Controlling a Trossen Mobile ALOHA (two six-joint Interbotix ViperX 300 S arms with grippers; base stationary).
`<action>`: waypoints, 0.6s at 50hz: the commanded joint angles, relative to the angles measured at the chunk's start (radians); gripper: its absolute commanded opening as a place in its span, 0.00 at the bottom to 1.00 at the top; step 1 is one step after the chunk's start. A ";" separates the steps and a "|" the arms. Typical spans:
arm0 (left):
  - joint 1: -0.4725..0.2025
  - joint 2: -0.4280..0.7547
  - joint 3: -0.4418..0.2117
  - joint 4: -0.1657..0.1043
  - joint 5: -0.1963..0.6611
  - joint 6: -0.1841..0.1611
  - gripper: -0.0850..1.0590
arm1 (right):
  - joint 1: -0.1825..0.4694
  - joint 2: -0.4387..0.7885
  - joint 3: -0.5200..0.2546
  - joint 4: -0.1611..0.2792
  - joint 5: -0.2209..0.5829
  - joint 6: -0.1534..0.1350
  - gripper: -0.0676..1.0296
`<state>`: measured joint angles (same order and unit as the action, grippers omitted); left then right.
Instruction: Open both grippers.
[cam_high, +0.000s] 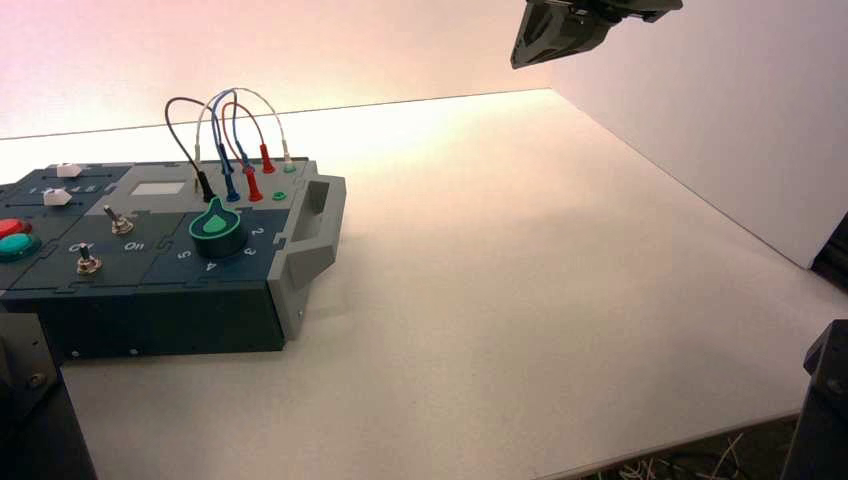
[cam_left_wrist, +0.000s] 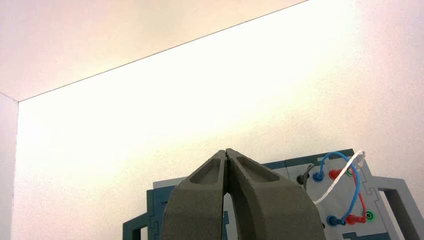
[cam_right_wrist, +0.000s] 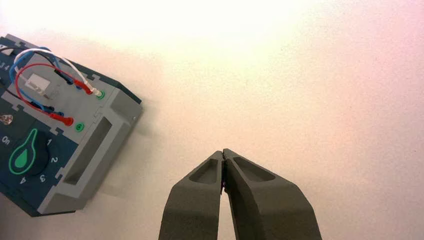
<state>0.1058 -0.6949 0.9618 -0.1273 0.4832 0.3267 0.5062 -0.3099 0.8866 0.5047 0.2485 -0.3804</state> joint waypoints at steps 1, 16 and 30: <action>-0.005 -0.002 -0.020 0.002 -0.009 0.003 0.05 | 0.006 -0.011 -0.014 0.003 -0.009 -0.002 0.04; -0.003 -0.002 -0.020 0.002 -0.009 0.002 0.05 | 0.025 -0.011 -0.014 0.003 -0.009 -0.002 0.04; -0.003 0.000 -0.018 0.002 -0.012 0.002 0.05 | 0.025 -0.009 -0.014 0.003 -0.009 -0.002 0.04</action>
<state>0.1058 -0.6934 0.9618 -0.1273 0.4832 0.3267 0.5246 -0.3099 0.8866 0.5062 0.2485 -0.3804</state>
